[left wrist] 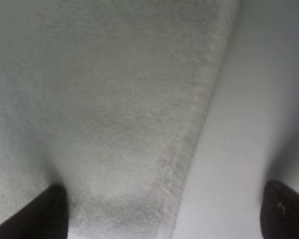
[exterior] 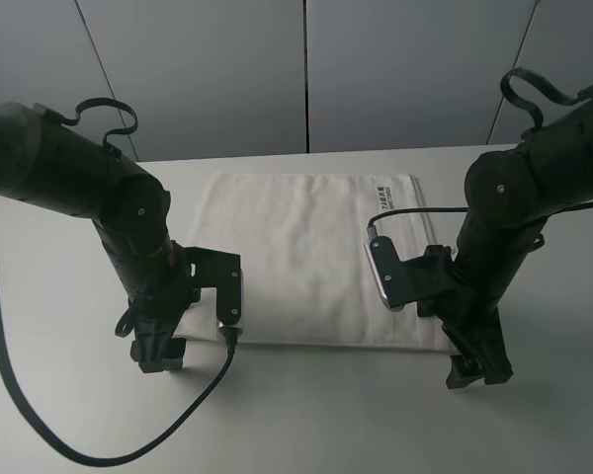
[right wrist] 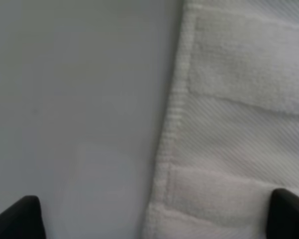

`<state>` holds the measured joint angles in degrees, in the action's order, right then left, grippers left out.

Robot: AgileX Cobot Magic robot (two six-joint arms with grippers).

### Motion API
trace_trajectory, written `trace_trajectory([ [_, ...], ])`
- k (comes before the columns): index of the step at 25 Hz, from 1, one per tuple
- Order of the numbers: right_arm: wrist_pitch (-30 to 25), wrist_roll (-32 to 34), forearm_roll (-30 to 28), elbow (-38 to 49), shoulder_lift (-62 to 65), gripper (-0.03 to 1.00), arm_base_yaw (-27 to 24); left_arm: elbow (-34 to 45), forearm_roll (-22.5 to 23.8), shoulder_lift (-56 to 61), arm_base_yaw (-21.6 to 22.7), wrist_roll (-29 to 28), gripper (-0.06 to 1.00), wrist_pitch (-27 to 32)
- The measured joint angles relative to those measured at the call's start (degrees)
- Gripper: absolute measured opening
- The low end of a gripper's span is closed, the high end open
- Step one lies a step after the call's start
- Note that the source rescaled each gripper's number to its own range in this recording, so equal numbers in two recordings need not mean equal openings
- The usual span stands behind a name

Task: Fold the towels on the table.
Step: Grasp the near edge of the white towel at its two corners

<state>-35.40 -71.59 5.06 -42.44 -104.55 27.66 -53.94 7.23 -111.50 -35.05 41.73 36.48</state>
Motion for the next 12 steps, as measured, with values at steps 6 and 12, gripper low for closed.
trace_trajectory([
  [6,2.7,0.5,-1.8,1.7,-0.2,0.95,0.2,0.0,0.0,0.0,0.0,0.0,0.99,0.0],
  [12,4.0,1.1,-2.3,2.0,-0.2,0.86,0.2,0.0,0.0,0.0,0.0,0.0,0.99,0.0],
])
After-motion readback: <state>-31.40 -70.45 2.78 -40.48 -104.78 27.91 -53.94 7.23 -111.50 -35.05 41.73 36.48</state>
